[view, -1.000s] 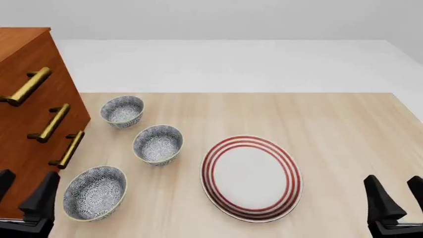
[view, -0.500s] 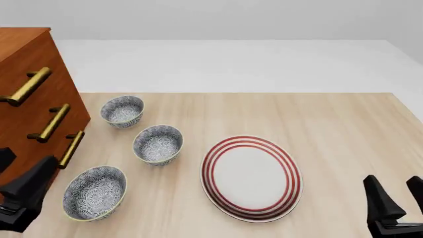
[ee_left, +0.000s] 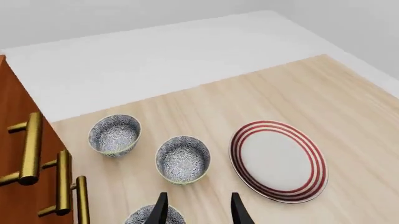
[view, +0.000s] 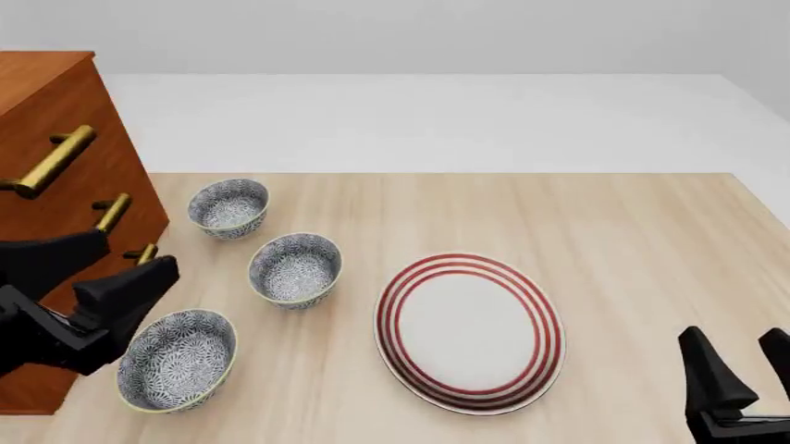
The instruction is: Pick up the bowl and put it in the middle on the plate.
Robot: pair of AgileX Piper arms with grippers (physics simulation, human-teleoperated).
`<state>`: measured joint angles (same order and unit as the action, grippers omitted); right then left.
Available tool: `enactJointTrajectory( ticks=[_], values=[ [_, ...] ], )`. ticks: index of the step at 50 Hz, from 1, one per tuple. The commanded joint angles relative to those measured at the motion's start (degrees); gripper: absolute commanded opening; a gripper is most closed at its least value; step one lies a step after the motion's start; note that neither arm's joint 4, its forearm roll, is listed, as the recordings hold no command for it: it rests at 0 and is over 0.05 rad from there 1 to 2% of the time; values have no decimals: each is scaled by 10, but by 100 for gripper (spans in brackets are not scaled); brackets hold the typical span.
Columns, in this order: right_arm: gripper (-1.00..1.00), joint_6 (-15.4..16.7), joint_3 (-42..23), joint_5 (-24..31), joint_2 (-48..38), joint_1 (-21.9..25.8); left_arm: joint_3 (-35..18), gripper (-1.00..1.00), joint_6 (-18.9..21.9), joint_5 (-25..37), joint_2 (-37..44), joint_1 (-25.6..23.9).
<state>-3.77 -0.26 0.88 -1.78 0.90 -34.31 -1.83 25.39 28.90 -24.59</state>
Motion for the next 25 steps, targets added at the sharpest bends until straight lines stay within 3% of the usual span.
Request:
enactJointTrajectory(
  ticks=[1, 5, 7, 25],
  values=[
    [100, 2, 1, -3, -1, 0, -44, 100, 16, 15, 81, -9],
    [100, -2, 0, 0, -1, 0, -39, 100, 75, 6, 107, -6],
    [100, 2, 0, 0, 2, 0, -44, 100, 48, 7, 123, -9],
    [100, 1, 0, 1, 2, 0, -61, 100, 107, -22, 249, -21]
  ],
)
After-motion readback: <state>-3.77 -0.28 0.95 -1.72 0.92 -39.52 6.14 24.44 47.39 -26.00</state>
